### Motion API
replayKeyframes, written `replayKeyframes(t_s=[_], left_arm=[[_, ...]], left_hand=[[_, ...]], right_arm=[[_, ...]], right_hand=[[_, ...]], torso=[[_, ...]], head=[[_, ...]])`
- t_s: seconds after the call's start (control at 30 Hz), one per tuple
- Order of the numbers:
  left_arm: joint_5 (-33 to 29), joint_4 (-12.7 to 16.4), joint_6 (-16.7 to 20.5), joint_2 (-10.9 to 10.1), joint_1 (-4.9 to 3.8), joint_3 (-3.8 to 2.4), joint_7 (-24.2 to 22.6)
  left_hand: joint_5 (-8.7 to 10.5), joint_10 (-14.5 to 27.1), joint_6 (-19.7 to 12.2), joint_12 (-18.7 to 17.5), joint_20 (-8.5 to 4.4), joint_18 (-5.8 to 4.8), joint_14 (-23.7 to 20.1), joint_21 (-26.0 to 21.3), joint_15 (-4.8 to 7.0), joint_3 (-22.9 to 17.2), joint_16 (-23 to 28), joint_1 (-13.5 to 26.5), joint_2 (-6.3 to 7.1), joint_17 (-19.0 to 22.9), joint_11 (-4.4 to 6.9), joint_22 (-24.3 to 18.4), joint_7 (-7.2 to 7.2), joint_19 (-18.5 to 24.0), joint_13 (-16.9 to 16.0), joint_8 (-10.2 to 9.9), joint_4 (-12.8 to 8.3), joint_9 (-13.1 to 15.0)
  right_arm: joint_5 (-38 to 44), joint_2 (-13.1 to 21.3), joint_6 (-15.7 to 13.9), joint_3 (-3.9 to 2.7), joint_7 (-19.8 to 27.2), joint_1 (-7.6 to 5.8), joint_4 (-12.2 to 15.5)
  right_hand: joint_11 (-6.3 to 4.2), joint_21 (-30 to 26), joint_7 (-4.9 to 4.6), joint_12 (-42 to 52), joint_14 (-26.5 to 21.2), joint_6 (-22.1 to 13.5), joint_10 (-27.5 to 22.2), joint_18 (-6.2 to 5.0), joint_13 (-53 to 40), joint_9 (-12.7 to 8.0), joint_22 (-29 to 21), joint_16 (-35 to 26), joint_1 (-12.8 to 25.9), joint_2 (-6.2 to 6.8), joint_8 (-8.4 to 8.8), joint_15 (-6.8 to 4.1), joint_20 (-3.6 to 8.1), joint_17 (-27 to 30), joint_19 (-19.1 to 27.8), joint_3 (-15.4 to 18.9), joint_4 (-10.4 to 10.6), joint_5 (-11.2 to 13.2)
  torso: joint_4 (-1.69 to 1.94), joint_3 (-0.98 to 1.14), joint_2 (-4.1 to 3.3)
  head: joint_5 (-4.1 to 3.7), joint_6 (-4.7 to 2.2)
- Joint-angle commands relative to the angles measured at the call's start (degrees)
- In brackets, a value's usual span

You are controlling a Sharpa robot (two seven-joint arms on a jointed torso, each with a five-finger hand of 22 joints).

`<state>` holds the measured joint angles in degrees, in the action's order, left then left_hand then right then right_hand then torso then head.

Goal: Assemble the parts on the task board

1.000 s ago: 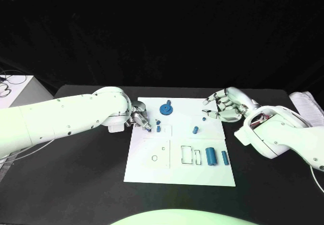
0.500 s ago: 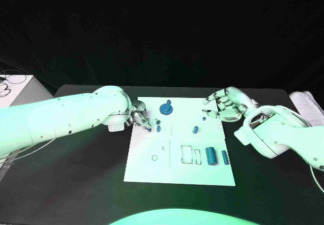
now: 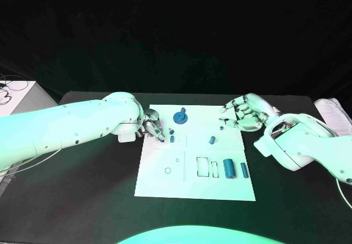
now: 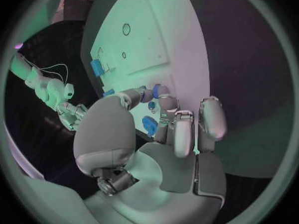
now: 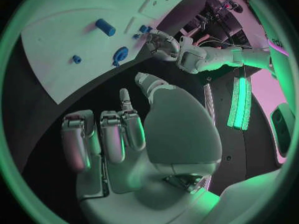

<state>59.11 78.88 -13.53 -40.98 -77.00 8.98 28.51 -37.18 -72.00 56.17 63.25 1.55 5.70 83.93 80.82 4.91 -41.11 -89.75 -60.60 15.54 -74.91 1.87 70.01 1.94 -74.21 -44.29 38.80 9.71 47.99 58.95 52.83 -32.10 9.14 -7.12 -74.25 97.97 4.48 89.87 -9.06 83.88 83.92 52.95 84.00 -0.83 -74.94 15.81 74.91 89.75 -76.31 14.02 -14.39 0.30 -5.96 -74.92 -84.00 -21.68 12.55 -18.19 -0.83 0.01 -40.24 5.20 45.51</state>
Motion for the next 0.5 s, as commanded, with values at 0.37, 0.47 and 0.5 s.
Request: replayKeyframes(t_s=[0.37, 0.47, 0.5], left_arm=[[-1.5, -0.8, -3.9, 0.6, 0.20, 0.13, -0.1], [-1.6, -0.9, -4.1, 0.7, 0.20, 0.13, -0.1], [-1.6, -1.0, -4.1, 0.7, 0.20, 0.13, -0.1]], left_hand=[[-0.23, -0.2, 0.5, 0.3, -0.20, -0.75, 6.1, 0.1, 0.29, -13.6, -0.3, -0.2, -0.56, -15.1, 0.44, 0.0, -0.13, -0.1, -0.1, 0.0, -14.2, -0.1], [-0.23, -0.2, 0.5, 0.3, -0.20, -0.75, 6.1, 0.1, 0.29, -13.6, -0.3, -0.2, -0.56, -15.1, 0.44, 0.0, -0.13, -0.1, -0.1, 0.0, -14.2, -0.1], [-0.23, -0.2, 0.5, 0.3, -0.20, -0.75, 6.1, 0.1, 0.29, -13.6, -0.3, -0.2, -0.56, -15.1, 0.44, 0.0, -0.13, -0.1, -0.1, 0.0, -14.2, -0.1]], right_arm=[[0.6, -0.1, 0.5, 0.00, 0.5, 0.04, 0.0], [0.6, -0.1, 0.5, 0.00, 0.5, 0.04, 0.0], [0.6, -0.1, 0.5, 0.00, 0.5, 0.04, 0.0]], right_hand=[[-0.29, 0.1, 0.10, 0.0, 5.8, -0.4, 0.2, 0.83, -9.7, 0.1, 15.1, -0.3, -0.1, 0.23, -0.19, -0.27, -0.03, -13.9, -6.0, -0.3, -0.1, -0.2], [-0.29, 0.1, 0.10, 0.0, 5.8, -0.4, 0.2, 0.83, -9.7, 0.1, 15.1, -0.3, -0.1, 0.23, -0.19, -0.27, -0.03, -13.9, -6.0, -0.3, -0.1, -0.2], [-0.29, 0.1, 0.10, 0.0, 5.8, -0.4, 0.2, 0.83, -9.7, 0.1, 15.1, -0.3, -0.1, 0.23, -0.19, -0.27, -0.03, -13.9, -6.0, -0.3, -0.1, -0.2]], torso=[[0.00, -0.02, 0.00], [0.00, 0.01, -0.02], [0.00, -0.01, -0.03]], head=[[0.00, 0.07], [-0.03, 0.06], [-0.04, 0.06]])
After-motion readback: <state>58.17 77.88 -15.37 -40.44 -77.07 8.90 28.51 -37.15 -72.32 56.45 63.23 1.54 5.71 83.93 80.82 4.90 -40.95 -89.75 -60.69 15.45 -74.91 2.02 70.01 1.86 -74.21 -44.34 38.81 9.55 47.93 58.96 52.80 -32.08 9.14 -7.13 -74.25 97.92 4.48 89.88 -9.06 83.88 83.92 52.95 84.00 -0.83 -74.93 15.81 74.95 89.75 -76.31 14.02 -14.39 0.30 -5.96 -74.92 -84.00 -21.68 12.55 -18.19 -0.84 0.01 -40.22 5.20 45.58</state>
